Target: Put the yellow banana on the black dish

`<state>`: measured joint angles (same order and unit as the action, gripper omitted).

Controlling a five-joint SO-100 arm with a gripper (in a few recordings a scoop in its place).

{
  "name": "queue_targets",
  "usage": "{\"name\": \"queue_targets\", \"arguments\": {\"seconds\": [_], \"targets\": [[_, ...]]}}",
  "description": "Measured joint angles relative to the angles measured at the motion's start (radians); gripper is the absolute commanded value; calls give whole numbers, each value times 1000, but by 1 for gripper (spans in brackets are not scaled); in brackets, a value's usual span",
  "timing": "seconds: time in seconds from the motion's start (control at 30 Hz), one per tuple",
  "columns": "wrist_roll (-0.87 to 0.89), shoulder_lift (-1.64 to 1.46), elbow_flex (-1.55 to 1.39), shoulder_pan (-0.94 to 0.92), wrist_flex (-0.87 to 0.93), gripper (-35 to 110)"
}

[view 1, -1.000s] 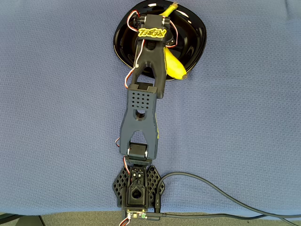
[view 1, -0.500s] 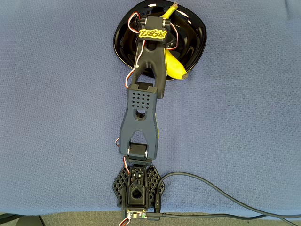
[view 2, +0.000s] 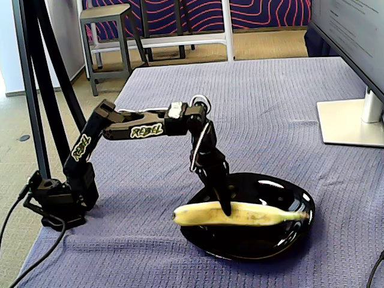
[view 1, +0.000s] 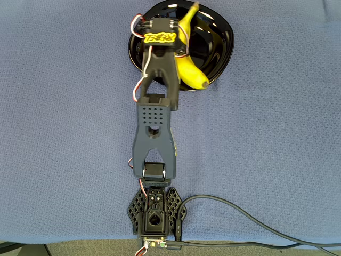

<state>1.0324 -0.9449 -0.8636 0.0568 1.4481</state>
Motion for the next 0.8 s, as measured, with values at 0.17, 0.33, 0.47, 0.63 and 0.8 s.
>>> {"name": "queue_targets", "arguments": {"seconds": [0.17,0.33,0.47,0.63,0.8], "targets": [[12,-41,0,72,37,21],[0,-106,0,83,72,19],[-26,-164,-12,83,77,0],[-71,-282,-110,83,77,0],[-178,-434,-307,95,44,0]]}}
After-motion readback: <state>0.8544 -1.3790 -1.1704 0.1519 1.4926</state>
